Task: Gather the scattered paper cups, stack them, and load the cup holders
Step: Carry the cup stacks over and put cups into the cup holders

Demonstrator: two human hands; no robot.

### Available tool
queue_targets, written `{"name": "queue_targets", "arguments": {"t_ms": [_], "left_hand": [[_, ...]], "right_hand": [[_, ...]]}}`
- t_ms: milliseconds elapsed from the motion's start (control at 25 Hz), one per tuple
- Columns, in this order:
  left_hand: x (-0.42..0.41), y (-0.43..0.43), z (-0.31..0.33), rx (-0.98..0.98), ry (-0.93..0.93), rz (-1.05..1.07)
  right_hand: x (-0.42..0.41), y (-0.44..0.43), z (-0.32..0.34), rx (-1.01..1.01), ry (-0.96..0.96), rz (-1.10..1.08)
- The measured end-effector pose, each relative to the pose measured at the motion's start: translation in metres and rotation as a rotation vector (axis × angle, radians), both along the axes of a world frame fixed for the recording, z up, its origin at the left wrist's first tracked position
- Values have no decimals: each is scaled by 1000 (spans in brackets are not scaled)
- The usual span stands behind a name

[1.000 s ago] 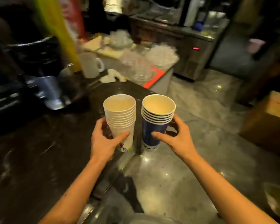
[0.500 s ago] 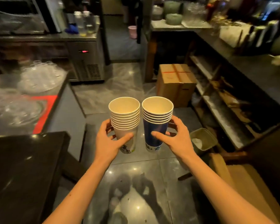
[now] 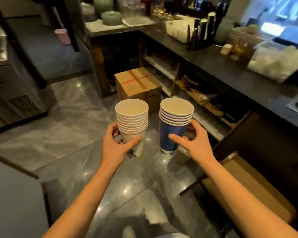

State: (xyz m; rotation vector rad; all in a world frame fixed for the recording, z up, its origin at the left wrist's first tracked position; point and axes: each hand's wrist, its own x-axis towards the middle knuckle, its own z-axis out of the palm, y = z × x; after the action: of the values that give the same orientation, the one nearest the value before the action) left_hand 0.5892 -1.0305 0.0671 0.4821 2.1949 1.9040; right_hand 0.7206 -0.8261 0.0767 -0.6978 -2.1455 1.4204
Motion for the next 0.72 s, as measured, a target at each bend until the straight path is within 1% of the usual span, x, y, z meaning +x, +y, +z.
{"name": "queue_targets", "arguments": {"t_ms": [160, 280, 480, 560, 720], "left_hand": [[-70, 57, -5, 5, -18, -120], [-118, 115, -11, 24, -41, -199], [-193, 230, -19, 32, -30, -250], [-221, 275, -10, 26, -32, -267], [-283, 362, 5, 10, 12, -312]], "right_hand": [[-46, 39, 5, -27, -4, -148], [-80, 84, 1, -35, -11, -235], [-146, 183, -2, -52, 25, -305], [-173, 225, 4, -71, 30, -317], [-231, 306, 12, -34, -4, -363]]}}
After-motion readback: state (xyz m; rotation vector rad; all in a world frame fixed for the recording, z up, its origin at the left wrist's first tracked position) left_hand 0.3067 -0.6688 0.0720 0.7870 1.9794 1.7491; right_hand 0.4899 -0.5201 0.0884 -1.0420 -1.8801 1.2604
